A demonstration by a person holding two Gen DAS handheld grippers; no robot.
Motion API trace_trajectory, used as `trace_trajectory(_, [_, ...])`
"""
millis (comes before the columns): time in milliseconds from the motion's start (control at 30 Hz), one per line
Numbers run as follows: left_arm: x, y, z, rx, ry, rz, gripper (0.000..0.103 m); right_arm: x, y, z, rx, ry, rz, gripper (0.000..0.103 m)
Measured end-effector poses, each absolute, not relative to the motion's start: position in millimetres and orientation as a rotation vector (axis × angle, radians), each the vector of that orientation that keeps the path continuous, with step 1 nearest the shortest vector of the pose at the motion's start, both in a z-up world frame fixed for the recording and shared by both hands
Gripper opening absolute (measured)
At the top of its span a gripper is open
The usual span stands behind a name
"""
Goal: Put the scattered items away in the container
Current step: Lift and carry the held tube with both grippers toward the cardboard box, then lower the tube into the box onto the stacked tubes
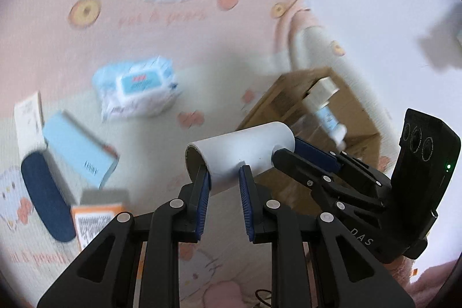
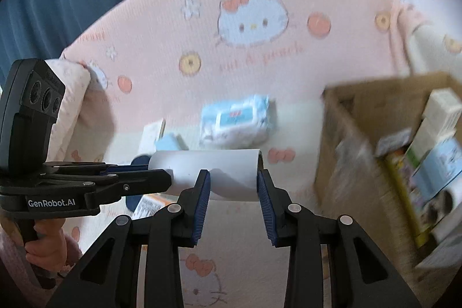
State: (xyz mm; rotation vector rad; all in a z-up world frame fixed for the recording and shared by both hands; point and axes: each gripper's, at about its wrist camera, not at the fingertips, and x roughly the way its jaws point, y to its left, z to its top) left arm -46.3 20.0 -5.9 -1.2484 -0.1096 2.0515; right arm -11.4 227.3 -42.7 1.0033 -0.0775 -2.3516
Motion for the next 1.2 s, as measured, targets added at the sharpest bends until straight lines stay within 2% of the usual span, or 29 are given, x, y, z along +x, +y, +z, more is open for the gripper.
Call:
trace_trajectory(367, [-28.0, 120.9, 38.9, -1.136, -0.049, 1.988, 0.023, -14.1, 311.1, 4.7, 0.909, -0.093, -2.521, 0.031])
trace_trajectory(733, [-5.0, 246.0, 40.3, -1.166, 0.002, 1.821, 0.023, -33.5, 440.1, -0.1, 1.058, -0.178, -2.551, 0.031])
trace_trajectory(1000, [-3.5, 311.3, 9.1, -1.286, 0.024, 1.638, 0.023, -49.6, 500.2, -12.3, 1.221, -0.158, -2.532, 0.031])
trace_trajectory(1200, [0.5, 343.9, -34.2, -1.436, 0.060, 1.502, 0.023, -67.7, 512.7, -23.7, 1.344, -0.028, -2.481, 0.031])
